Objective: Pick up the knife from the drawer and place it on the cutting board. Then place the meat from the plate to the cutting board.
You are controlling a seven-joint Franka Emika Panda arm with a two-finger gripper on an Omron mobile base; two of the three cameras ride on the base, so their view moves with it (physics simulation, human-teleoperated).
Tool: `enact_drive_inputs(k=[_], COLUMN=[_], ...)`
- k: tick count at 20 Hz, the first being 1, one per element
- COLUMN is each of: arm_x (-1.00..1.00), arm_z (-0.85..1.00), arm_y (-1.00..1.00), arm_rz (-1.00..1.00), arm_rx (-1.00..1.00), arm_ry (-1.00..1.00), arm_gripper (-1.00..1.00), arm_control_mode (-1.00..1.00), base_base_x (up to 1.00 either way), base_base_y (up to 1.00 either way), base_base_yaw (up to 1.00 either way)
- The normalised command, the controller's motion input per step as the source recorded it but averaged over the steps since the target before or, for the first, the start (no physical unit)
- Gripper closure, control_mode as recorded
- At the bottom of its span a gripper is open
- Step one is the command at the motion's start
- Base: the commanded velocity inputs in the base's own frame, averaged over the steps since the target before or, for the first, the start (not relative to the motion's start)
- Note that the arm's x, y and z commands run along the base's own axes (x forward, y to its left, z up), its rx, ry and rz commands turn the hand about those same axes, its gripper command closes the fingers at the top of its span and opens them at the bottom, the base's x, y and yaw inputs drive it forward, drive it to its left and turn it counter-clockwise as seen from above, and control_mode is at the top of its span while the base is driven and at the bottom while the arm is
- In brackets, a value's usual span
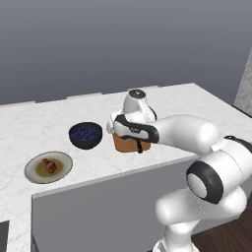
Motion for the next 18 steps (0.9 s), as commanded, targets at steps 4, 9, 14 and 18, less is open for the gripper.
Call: enact_drive_inputs(k=[4, 9, 14, 18], arm_x=[-0.82, -0.57, -0.18, 0.00], arm_z=[0.36, 0.04, 0.00, 0.00], arm_y=[0.99, 1.00, 1.00, 1.00], arm_rz=[0.44, 0.44, 0.27, 0.09], arm_rx=[0.00, 0.00, -0.07, -0.18], arm_ry=[0.06, 0.02, 0.00, 0.00], arm_gripper=[-1.00, -1.00, -1.00, -1.00], arm_control_mode=[-1.00, -1.00, -1.00, -1.00], base_base_x=[0.00, 0.00, 0.00, 0.00], base_base_y=[0.00, 0.00, 0.00, 0.00], base_base_yaw=[0.00, 0.00, 0.00, 0.00])
